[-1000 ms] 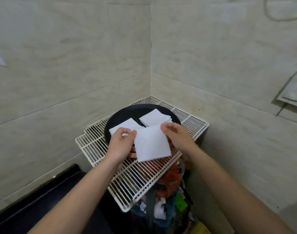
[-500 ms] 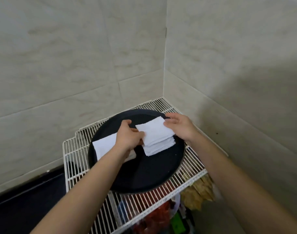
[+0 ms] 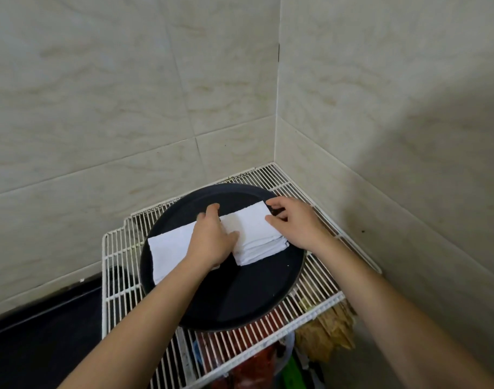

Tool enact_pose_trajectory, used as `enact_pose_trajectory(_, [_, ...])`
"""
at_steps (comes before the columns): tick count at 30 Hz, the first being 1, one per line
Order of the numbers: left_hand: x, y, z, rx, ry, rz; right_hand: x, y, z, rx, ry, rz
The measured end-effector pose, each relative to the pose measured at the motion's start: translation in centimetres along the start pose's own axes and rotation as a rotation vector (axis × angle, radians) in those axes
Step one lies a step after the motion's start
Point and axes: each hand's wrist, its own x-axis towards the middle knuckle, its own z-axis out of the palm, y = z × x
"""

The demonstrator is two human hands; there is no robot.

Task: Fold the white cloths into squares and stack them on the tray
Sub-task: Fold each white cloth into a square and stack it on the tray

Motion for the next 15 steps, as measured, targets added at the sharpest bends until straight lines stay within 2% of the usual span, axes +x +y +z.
enact_pose_trajectory(3, [-0.6, 0.3, -0.4, 0.165, 0.155, 0.302, -0.5, -0.1, -0.7, -0.224, 0.074, -0.228])
enact_pose_trajectory(5, [-0.7, 0.2, 0.0, 0.442, 0.082, 0.400, -0.7, 0.1, -0.5, -0.367, 0.027, -0.337])
enact_pose_trajectory(7, [-1.1, -0.4, 0.9, 0.720, -0.134, 0.376, -1.3, 0.7, 0.4, -0.563, -0.120, -0.331])
enact_pose_trajectory(9, [-1.7, -1.0, 1.7, 0.794, -0.278, 0.328, -1.9, 1.3, 0.9, -0.650, -0.223, -0.260])
enact_pose_trajectory(15, [-2.4, -1.0, 1.7, 0.831, -0.220, 0.330, -2.7, 1.2, 0.6, -0.611, -0.268, -0.168])
